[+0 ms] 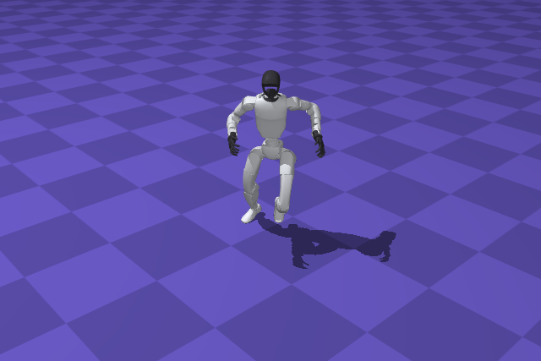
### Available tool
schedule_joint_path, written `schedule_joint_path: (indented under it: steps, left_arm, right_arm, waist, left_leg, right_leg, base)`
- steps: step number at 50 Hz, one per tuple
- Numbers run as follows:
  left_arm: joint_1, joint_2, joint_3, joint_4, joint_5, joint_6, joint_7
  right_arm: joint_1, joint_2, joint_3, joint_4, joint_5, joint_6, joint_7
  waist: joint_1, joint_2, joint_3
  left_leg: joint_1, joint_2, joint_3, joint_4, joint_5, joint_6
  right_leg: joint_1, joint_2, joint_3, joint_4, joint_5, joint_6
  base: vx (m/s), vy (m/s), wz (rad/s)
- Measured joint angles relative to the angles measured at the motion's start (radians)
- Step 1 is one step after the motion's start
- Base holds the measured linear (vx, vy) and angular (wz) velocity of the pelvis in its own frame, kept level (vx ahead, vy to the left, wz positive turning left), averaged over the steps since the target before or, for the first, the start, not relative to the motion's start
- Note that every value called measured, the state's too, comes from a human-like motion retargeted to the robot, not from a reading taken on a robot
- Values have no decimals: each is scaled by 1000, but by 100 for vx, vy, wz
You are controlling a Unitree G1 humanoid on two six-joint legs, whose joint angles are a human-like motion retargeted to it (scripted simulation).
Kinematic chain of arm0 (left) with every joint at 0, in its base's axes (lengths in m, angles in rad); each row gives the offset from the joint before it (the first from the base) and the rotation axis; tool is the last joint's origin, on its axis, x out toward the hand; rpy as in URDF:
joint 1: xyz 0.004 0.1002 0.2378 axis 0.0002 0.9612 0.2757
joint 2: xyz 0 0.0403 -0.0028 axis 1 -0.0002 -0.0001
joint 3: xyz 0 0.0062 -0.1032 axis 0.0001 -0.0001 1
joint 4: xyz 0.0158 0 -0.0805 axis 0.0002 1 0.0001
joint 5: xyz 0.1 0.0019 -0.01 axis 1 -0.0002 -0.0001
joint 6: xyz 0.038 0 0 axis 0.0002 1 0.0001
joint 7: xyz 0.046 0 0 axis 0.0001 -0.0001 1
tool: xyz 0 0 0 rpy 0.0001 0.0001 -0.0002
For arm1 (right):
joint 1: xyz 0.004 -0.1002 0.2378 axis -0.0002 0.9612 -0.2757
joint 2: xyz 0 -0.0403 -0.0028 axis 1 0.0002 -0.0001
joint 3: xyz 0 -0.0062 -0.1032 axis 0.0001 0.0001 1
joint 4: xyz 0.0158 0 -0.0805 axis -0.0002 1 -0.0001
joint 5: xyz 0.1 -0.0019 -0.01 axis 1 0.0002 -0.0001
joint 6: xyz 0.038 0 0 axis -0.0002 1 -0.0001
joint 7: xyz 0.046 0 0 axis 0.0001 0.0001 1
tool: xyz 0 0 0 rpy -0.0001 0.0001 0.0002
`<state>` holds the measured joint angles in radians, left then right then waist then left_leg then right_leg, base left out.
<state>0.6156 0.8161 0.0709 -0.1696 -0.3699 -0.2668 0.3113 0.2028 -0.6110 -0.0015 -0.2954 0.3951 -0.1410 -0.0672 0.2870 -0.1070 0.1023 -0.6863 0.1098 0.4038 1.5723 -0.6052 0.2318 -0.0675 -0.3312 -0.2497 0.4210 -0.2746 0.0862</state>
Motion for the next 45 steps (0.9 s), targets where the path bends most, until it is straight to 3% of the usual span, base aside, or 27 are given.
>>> schedule_joint_path:
  steps: [3, 5, 8, 12, 15, 18, 20, 21, 23, 25, 27, 29, 31, 33, 35, 37, 40, 42, 43, 45]
  left_arm:
    - [232, 18, 108, -67, -68, -12, -69]
    - [325, 0, 171, -97, -83, -21, -107]
    - [314, -28, 206, -125, -88, -16, -115]
    - [112, -82, 146, -132, 17, 32, -132]
    - [-146, -180, 37, -101, 131, 84, -94]
    - [-527, -350, -156, -5, 84, 121, -5]
    - [-795, -419, -276, -3, 65, 97, 82]
    - [-907, -419, -316, -38, 95, 75, 121]
    - [-1142, -387, -363, -106, 168, 43, 180]
    - [-1331, -332, -362, -153, 275, 31, 214]
    - [-1434, -303, -347, -183, 318, 0, 254]
    - [-1500, -292, -334, -212, 267, -26, 290]
    - [-1514, -275, -290, -244, 214, -50, 274]
    - [-1468, -253, -209, -273, 191, -60, 234]
    - [-1337, -259, -138, -298, 179, -83, 155]
    - [-1168, -288, -92, -288, 102, -62, 92]
    - [-848, -328, -42, -186, -139, -17, -28]
    - [-568, -343, 5, -68, -318, 91, -100]
    - [-433, -354, 16, -9, -390, 154, -154]
    - [-201, -348, -16, 81, -484, 195, -215]
  right_arm:
    - [-80, -19, -16, -269, 8, -33, 14]
    - [-156, -17, 4, -400, -19, -58, 3]
    - [-206, 32, 75, -498, -91, -76, -16]
    - [-93, 71, 113, -430, -157, -60, 69]
    - [1, 61, 106, -266, -323, -18, 98]
    - [53, 115, 143, 3, -295, 65, 17]
    - [123, 151, 130, 117, -186, 87, -38]
    - [202, 139, 103, 118, -175, 65, -46]
    - [338, 101, 53, 114, -179, 19, -80]
    - [466, 56, 3, 113, -199, -19, -111]
    - [573, 14, -33, 131, -183, -31, -108]
    - [628, -16, -41, 164, -142, -11, -90]
    - [663, -38, -48, 189, -60, 18, -3]
    - [655, -36, -54, 222, 60, 60, 111]
    - [613, -33, -38, 276, 160, 95, 207]
    - [523, -4, -8, 336, 182, 117, 194]
    - [274, -33, 87, 422, 184, 113, 110]
    - [69, -66, 133, 380, 179, 110, 71]
    - [-45, -70, 163, 326, 205, 108, 63]
    - [-239, -52, 225, 166, 314, 59, 45]
  waist:
    - [64, -53, -52]
    - [78, -80, -64]
    - [84, -80, -57]
    - [34, 15, -21]
    - [-21, 34, 20]
    - [-145, 25, 78]
    - [-285, 70, 110]
    - [-372, 118, 111]
    - [-507, 195, 104]
    - [-615, 263, 79]
    - [-690, 323, 47]
    - [-722, 349, 29]
    - [-748, 330, 29]
    - [-752, 263, 69]
    - [-704, 184, 103]
    - [-675, 114, 140]
    - [-605, 131, 159]
    - [-544, 154, 166]
    - [-507, 146, 163]
    - [-404, 97, 128]
  left_leg:
    - [97, -23, 89, -317, 110, -26]
    - [186, -49, 140, -563, 177, -49]
    - [353, -102, 169, -1016, 226, -114]
    - [512, -82, 118, -1342, 263, -195]
    - [509, -112, -16, -1294, 42, -124]
    - [458, -178, -199, -1128, -165, -3]
    - [462, -186, -321, -1068, -199, -11]
    - [477, -162, -381, -1053, -185, -51]
    - [573, -114, -473, -1186, -82, -107]
    - [674, -47, -509, -1340, 114, -170]
    - [728, 26, -487, -1408, 349, -288]
    - [803, 54, -430, -1510, 578, -319]
    - [880, 38, -359, -1530, 688, -347]
    - [982, -22, -316, -1473, 668, -305]
    - [982, -93, -280, -1180, 531, -293]
    - [910, -156, -301, -815, 385, -210]
    - [629, -9, -173, -93, 148, -118]
    - [452, 111, -139, 266, 47, -91]
    - [353, 119, -141, 389, 6, -72]
    - [156, 105, -135, 518, -23, -64]
  right_leg:
    - [137, 0, 15, -203, 357, 45]
    - [198, 9, 32, -258, 451, 73]
    - [222, 48, -12, -142, 340, 50]
    - [173, 161, -19, 277, 156, 21]
    - [-18, 156, 42, 749, 0, 21]
    - [-223, 146, 132, 1110, -166, 4]
    - [-313, 168, 148, 1221, -229, 4]
    - [-338, 174, 124, 1222, -237, 6]
    - [-396, 183, 92, 1159, -251, -3]
    - [-433, 183, 41, 1004, -219, -14]
    - [-433, 191, -31, 767, -145, -32]
    - [-407, 203, -78, 481, -62, -25]
    - [-337, 208, -91, 169, 18, 6]
    - [-231, 202, -61, -100, 88, 51]
    - [-157, 194, -9, -244, 123, 66]
    - [-96, 159, -23, -252, 115, 71]
    - [-140, 210, 4, -64, -99, -43]
    - [-201, 249, 60, 146, -286, -131]
    - [-221, 257, 91, 207, -330, -140]
    - [-220, 255, 160, 224, -352, -113]
  base:
    - [76, 41, 152]
    - [77, 40, 166]
    - [73, 37, 189]
    - [65, 25, 277]
    - [52, 9, 300]
    - [54, -3, 341]
    - [72, -5, 397]
    - [88, -5, 378]
    - [98, -10, 278]
    - [108, -23, 177]
    - [114, -35, 106]
    - [115, -42, 47]
    - [118, -45, 34]
    - [119, -47, -29]
    - [117, -43, -117]
    - [107, -37, -93]
    - [97, -29, -117]
    - [99, -18, -160]
    - [101, -12, -180]
    - [108, -6, -191]
